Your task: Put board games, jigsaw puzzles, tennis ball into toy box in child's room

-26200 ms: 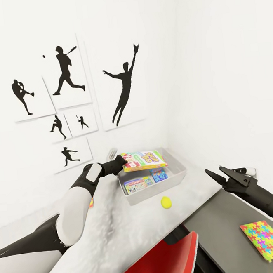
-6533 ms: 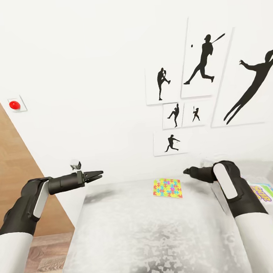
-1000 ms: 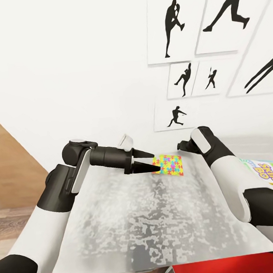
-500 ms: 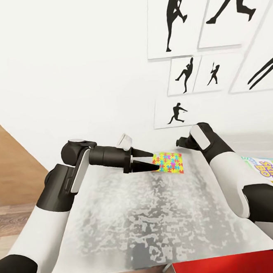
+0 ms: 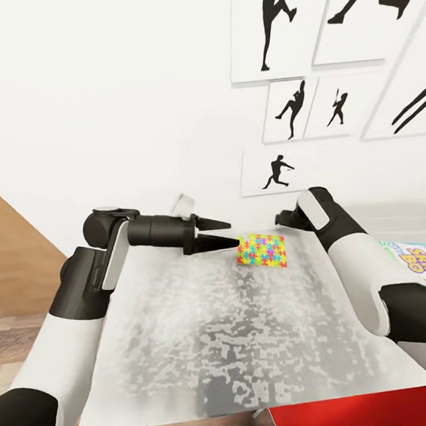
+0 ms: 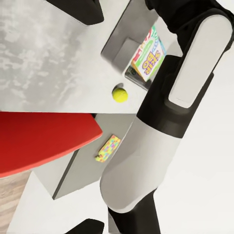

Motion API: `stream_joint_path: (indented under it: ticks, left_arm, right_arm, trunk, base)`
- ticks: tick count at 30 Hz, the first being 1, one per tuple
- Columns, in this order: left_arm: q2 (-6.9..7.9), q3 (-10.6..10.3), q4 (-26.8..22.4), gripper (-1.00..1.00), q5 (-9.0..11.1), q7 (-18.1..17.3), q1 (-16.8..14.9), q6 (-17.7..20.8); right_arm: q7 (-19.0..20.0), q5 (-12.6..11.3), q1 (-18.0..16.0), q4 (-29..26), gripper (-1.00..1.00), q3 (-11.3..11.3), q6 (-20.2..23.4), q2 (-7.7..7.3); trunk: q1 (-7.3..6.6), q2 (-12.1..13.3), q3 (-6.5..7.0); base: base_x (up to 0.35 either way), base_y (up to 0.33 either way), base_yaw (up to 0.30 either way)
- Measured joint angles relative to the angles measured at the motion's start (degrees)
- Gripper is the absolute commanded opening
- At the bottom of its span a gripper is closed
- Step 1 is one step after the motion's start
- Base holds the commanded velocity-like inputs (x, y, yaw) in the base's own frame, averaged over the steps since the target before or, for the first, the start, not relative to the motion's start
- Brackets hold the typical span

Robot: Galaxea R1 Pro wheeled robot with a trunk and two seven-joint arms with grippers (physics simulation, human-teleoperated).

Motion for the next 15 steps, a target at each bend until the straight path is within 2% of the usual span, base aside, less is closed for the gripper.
stream_joint_path:
  ticks: [15]
  left_arm:
    - [0.01,0.8,0.0,1.00,0.1,0.0,-1.0,0.0]
  right_arm:
    - [0.4,0.0,-0.7,0.0,1.00,0.0,0.0,0.47]
  trunk:
    - [0.00,0.0,-1.42]
  base:
    - [0.000,0.000,0.000]
